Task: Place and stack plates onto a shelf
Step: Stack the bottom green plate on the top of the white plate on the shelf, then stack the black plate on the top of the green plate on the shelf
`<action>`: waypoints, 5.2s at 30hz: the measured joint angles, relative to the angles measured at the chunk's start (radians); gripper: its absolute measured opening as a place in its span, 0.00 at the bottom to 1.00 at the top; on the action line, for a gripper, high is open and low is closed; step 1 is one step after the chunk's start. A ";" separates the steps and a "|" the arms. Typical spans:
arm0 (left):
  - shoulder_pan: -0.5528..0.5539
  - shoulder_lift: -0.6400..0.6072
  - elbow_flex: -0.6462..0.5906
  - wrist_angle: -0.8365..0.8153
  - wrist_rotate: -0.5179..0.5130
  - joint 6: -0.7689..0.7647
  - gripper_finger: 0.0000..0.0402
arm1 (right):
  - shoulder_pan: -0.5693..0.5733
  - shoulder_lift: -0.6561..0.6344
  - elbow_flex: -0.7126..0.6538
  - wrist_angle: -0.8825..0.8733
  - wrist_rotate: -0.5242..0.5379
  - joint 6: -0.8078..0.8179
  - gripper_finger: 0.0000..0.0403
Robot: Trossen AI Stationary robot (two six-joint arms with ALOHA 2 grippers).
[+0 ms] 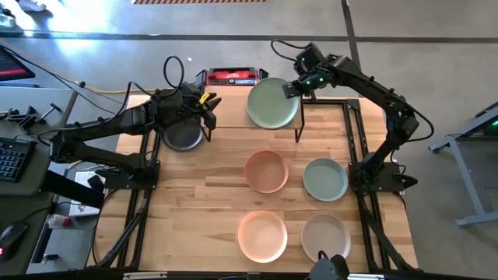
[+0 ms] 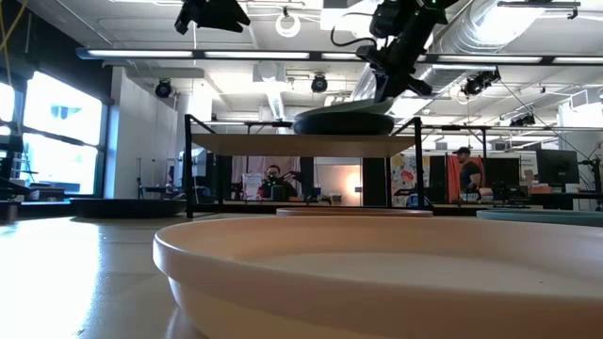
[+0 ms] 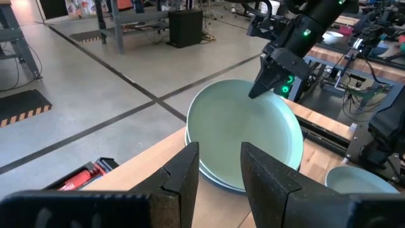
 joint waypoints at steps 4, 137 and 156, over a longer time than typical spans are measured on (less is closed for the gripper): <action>0.000 0.000 0.000 0.000 0.000 0.001 0.26 | 0.000 0.000 0.000 0.006 0.000 -0.005 0.00; -0.024 0.186 -0.443 -0.576 0.074 -0.427 0.26 | 0.158 -0.044 0.000 0.003 -0.138 -0.046 0.29; 0.068 0.332 -0.443 -0.539 0.103 -0.280 0.26 | 0.158 -0.044 0.000 0.003 -0.138 -0.035 0.29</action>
